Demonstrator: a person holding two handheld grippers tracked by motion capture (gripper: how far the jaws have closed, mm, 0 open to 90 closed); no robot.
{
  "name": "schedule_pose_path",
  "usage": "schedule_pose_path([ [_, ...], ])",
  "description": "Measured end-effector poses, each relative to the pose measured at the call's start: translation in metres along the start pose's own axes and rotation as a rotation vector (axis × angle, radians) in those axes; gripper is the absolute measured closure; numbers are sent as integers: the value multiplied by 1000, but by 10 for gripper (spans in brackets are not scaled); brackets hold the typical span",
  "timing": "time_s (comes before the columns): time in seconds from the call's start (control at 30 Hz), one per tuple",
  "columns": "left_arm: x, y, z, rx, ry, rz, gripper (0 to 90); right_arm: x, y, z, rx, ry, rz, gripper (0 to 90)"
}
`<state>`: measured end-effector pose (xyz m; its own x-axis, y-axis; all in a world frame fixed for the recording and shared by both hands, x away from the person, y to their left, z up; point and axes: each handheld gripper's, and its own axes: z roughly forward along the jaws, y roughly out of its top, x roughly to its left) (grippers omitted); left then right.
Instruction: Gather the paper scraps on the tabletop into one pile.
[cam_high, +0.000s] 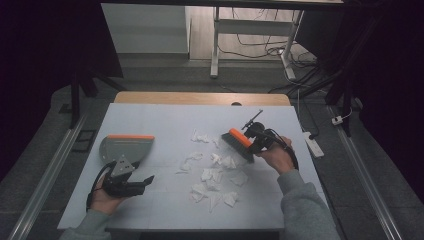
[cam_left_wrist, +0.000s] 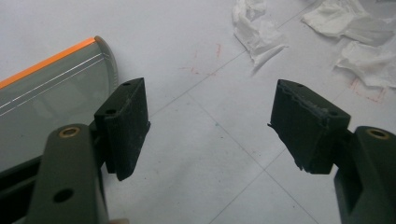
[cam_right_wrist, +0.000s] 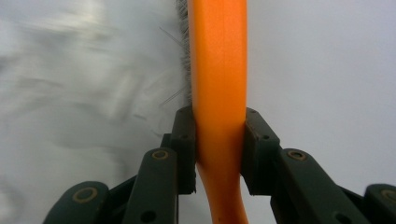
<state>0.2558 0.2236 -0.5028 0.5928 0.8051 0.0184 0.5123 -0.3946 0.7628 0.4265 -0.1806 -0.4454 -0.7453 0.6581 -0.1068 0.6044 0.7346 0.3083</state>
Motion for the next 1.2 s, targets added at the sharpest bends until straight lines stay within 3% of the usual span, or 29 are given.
schedule_pose_path([
  [0.03, 0, 0, 0, -1, -2, -1, 288, 0, 0, 0, 0, 0, 0, 697],
  [0.1, -1, 0, 1, 1, -1, 2, 288, 12, 1, -3, -33, 54, -26, 697],
  [0.2, -1, 0, 1, 5, -2, 4, 288, 18, 1, -13, -89, 50, -35, 696],
  [0.37, 0, 0, 2, 4, -3, 0, 288, 6, 4, -26, -153, 8, 5, 696],
  [0.53, 2, 0, 2, 5, -6, 1, 289, -10, 18, -18, -171, -43, 33, 696],
  [0.73, 6, -2, 3, 6, -8, -9, 289, -19, 48, 11, -85, -106, -3, 697],
  [0.9, 8, -4, 3, 6, -7, -15, 289, -17, 71, 30, -15, -123, -96, 697],
  [1.03, 8, -5, 2, 7, -5, -14, 289, -6, 81, 34, 10, -96, -150, 698],
  [1.2, 6, -5, 1, 3, -5, -13, 289, 16, 76, 28, 48, -47, -241, 699],
])
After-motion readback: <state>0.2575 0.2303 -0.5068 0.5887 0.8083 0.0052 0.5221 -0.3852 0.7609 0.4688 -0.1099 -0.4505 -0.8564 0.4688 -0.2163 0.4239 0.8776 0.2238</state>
